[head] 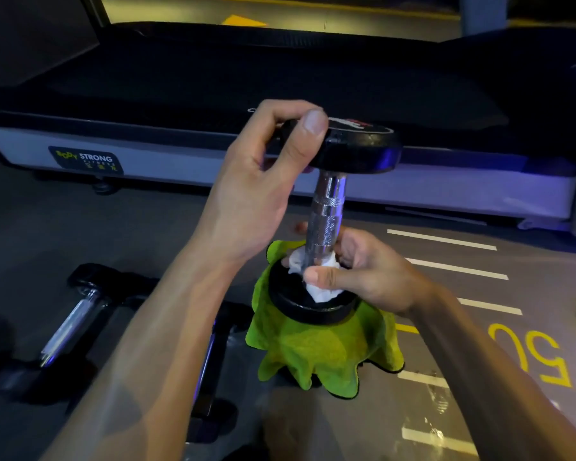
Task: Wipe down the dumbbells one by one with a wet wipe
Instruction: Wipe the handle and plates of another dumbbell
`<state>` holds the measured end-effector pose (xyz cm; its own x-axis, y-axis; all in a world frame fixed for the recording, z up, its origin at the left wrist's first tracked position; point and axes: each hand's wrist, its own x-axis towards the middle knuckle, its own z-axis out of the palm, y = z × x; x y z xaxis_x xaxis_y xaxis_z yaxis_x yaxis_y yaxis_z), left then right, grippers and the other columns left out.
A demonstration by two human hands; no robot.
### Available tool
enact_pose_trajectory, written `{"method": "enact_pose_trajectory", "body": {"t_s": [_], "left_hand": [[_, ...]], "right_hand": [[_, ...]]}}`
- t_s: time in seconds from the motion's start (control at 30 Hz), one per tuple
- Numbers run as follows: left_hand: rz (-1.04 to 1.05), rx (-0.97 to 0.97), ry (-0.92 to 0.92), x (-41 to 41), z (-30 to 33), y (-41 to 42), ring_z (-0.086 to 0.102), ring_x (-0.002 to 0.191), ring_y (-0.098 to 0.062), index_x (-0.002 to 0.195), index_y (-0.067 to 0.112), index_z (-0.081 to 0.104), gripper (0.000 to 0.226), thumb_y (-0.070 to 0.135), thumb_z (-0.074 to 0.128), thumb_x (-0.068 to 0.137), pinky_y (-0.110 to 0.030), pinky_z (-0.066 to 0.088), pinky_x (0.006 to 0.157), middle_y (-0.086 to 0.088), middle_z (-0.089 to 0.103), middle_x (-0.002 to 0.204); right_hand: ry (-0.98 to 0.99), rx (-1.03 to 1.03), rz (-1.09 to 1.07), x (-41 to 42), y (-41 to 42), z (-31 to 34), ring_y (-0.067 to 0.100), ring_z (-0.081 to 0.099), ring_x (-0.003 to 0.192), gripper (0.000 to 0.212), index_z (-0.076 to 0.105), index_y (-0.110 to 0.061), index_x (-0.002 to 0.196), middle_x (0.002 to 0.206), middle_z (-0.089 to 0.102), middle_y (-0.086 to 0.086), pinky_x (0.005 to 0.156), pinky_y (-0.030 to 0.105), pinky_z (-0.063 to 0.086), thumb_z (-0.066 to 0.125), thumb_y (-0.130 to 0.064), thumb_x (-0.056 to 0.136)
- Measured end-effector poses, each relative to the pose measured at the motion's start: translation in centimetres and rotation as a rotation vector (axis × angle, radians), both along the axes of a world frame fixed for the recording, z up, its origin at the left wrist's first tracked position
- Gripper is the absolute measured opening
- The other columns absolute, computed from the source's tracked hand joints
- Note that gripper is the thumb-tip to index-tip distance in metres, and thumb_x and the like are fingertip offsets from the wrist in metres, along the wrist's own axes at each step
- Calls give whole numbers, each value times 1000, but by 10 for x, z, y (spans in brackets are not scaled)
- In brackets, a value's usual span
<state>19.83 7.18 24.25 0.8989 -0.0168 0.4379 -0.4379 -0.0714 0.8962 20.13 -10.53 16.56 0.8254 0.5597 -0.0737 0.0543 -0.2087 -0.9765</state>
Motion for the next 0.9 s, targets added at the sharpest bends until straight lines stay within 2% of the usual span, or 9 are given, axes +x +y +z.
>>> {"method": "enact_pose_trajectory", "body": {"t_s": [0.1, 0.2, 0.37, 0.43, 0.53, 0.6, 0.67, 0.77, 0.9], "left_hand": [[24, 5, 0, 0, 0, 1, 63, 100, -13, 108, 31, 64, 20, 45, 54, 99, -26, 53, 88, 3, 67, 106], [38, 37, 13, 0, 1, 4, 65, 100, -11, 108, 33, 64, 16, 44, 55, 102, -35, 57, 87, 9, 67, 103], [58, 78, 5, -5, -1, 5, 65, 109, -13, 108, 40, 63, 15, 49, 54, 101, -51, 56, 93, 14, 68, 107], [68, 67, 10, -3, 0, 7, 65, 106, -9, 107, 40, 64, 17, 51, 53, 98, -52, 56, 93, 15, 67, 107], [41, 48, 16, -1, -1, 5, 64, 104, -6, 107, 40, 64, 19, 52, 54, 96, -49, 56, 93, 17, 68, 104], [31, 49, 15, -2, 0, 1, 65, 104, -8, 106, 41, 64, 16, 51, 55, 96, -47, 56, 92, 14, 69, 103], [26, 48, 11, -2, 0, -2, 66, 102, -8, 105, 40, 64, 11, 48, 58, 99, -44, 57, 91, 10, 70, 103], [7, 32, 7, 0, 0, -2, 64, 97, -5, 105, 36, 63, 6, 36, 57, 104, -39, 56, 86, 11, 67, 101], [-22, 11, 11, -1, 3, -4, 61, 93, -7, 106, 30, 63, 10, 35, 56, 104, -30, 54, 80, 6, 64, 99]], "right_hand": [[27, 41, -125, -8, 10, -2, 35, 69, 105, 38, 60, -3, 118, 102, 74, 10, 93, 43, 55, 77, -9, 85], [-106, -152, -435, -28, 38, 0, 7, 70, 82, 26, 60, -19, 106, 89, 74, -2, 73, 21, 52, 79, -24, 88], [-348, -260, -580, -64, 52, 1, 9, 64, 77, 24, 52, -24, 108, 78, 68, -9, 74, 36, 52, 62, -43, 97], [-344, -262, -472, -76, 46, 4, 5, 62, 89, 25, 50, -31, 118, 84, 66, -18, 94, 42, 50, 53, -49, 100], [-90, -184, -392, -86, 31, 9, -22, 33, 132, 40, 43, -56, 138, 122, 49, -53, 128, 38, 11, 43, -57, 98], [-53, -92, -363, -84, 24, 13, -8, 34, 142, 43, 47, -64, 132, 141, 51, -36, 124, 30, 17, 42, -49, 92], [-179, -111, -341, -77, 20, 11, 10, 54, 128, 50, 49, -63, 129, 128, 65, -15, 113, 30, 37, 46, -26, 96], [-193, -111, -237, -52, 14, 6, 19, 67, 114, 49, 49, -42, 138, 119, 73, -1, 101, 40, 52, 57, -13, 98], [67, 14, -103, -13, 7, 12, 16, 72, 107, 37, 61, -9, 117, 115, 77, 6, 92, 28, 56, 77, -1, 84]]}}
